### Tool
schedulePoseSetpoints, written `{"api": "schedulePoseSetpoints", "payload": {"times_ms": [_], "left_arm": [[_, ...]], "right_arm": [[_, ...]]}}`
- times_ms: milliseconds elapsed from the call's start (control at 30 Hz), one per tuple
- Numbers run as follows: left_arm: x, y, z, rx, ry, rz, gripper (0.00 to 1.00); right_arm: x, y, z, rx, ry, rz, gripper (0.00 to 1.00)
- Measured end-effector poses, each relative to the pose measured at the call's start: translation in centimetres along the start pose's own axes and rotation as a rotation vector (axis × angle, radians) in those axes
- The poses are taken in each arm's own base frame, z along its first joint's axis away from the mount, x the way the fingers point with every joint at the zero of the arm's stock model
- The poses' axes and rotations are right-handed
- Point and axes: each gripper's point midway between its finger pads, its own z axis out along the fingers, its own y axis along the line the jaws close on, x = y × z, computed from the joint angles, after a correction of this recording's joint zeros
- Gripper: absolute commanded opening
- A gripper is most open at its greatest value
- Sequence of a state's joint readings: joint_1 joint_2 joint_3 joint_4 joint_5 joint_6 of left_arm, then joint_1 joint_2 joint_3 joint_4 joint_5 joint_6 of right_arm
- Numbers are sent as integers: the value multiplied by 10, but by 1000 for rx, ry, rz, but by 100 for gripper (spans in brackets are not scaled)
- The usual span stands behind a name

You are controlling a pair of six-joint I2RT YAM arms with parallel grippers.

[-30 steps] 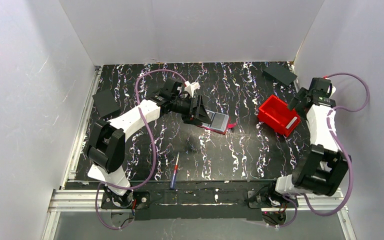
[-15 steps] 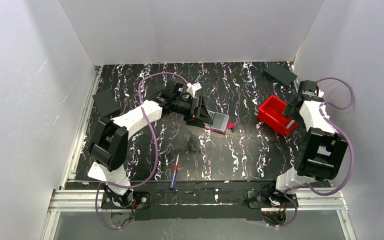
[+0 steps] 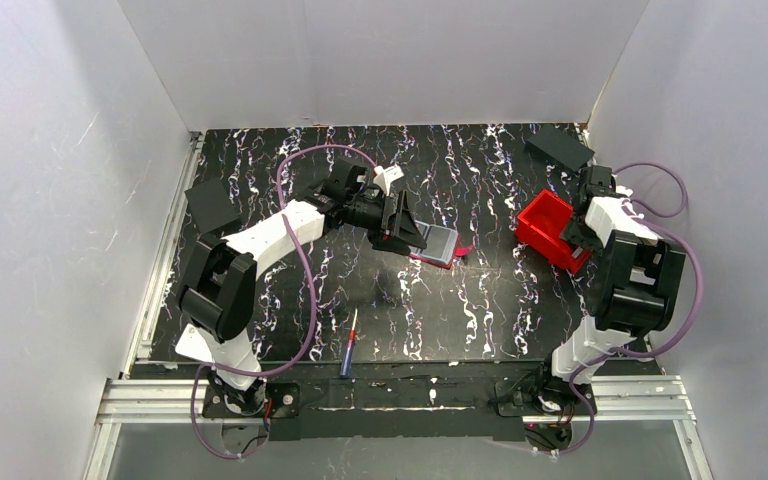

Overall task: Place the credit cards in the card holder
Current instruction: Pick up the credit card from the storage box.

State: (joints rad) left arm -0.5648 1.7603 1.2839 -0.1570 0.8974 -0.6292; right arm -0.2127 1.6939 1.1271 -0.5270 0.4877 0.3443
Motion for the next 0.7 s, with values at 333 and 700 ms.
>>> {"api": "schedulePoseSetpoints", "payload": {"times_ms": [333, 700], "left_arm": [[1, -1, 0, 8, 5, -6, 70], [-1, -3, 1, 18, -1, 0, 70]], "right_arm": [[2, -6, 2, 47, -1, -9, 54], [3, -13, -7, 59, 2, -12, 44]]}}
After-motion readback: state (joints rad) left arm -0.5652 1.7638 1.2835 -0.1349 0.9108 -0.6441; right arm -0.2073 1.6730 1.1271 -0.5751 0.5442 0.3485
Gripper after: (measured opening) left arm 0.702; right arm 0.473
